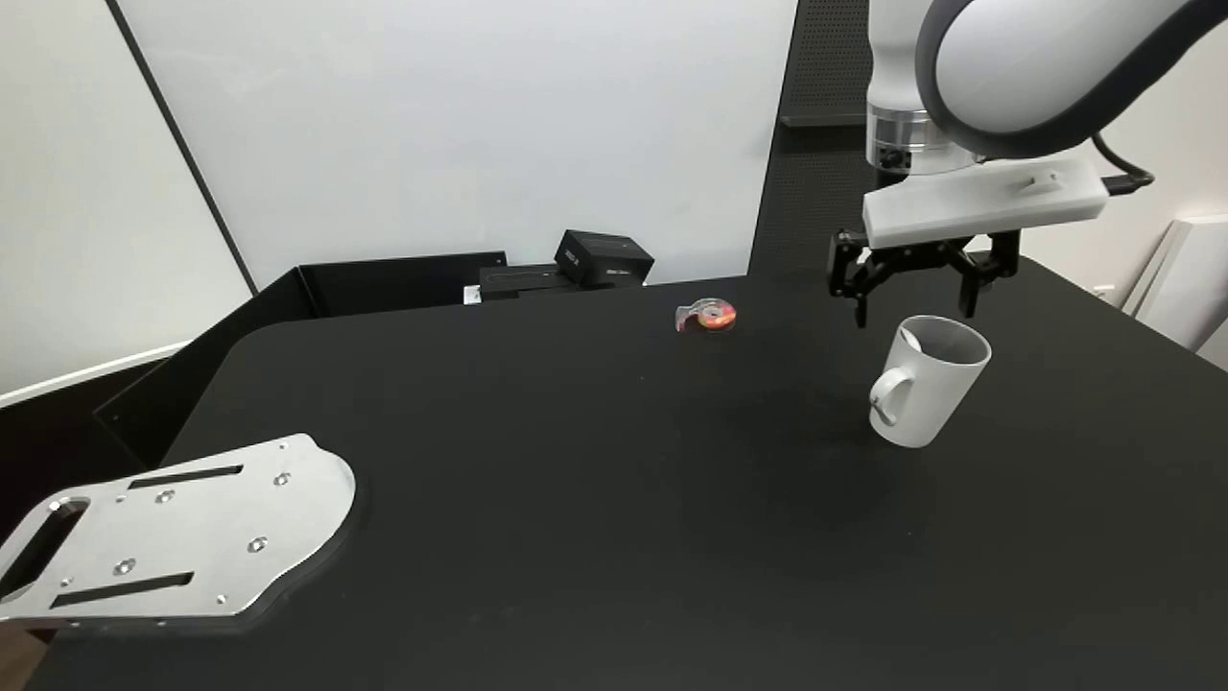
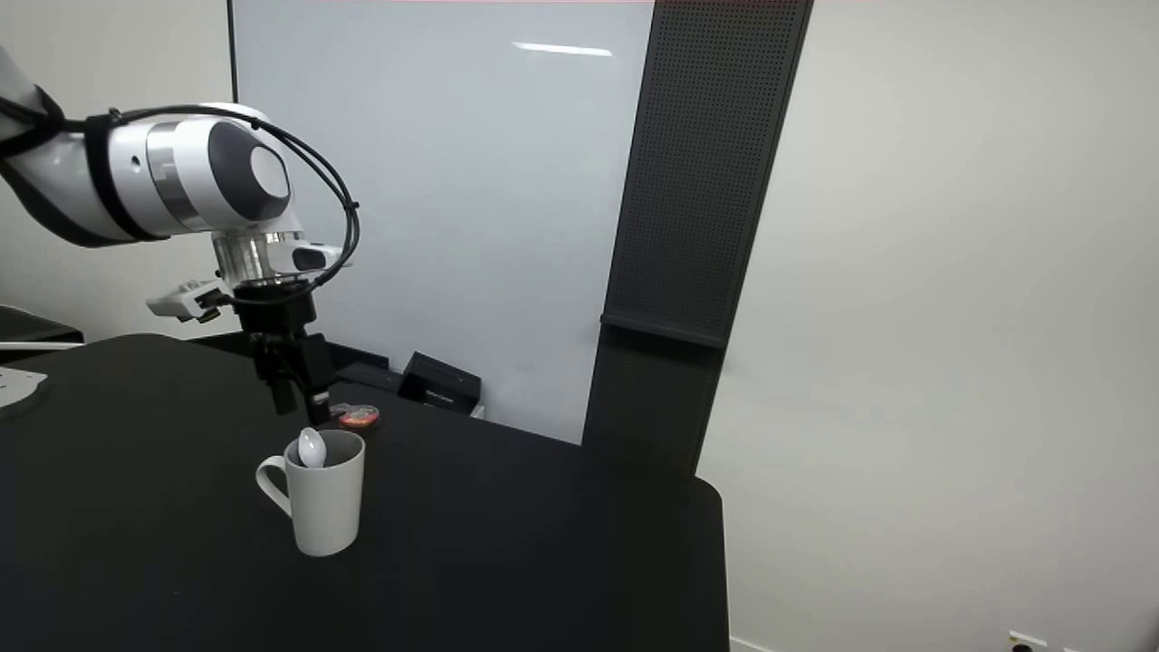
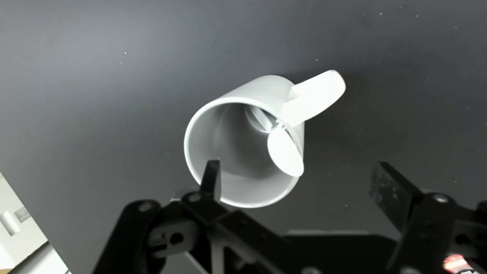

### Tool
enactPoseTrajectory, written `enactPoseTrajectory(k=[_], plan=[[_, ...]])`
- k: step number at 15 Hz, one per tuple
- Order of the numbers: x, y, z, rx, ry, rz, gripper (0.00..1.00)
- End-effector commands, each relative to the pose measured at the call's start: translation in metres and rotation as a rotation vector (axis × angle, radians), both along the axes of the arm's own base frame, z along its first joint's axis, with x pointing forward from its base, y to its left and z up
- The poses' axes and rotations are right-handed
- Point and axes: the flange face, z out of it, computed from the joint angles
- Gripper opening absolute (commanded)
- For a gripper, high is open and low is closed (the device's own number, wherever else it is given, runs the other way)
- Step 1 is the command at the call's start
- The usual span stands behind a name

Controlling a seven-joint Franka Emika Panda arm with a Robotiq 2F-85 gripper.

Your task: Remove the white spoon from the grey mug and place it on the table

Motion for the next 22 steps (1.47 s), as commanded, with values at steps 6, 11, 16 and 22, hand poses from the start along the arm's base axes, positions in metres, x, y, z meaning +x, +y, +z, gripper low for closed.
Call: enactPoseTrajectory(k=[6,11,16,22], plan=[[0.0031,0.0001,-0.0043,0.026,-0.016,-0.016,1.00],[0.0062,-0.0003,-0.0071,0.034,-0.033,-0.010,1.00],[0.0065,0.0009,-0.0100,0.039,-0.044,-0.004,0.52],[0.0061,0.0030,-0.0087,0.037,-0.050,0.001,0.11]])
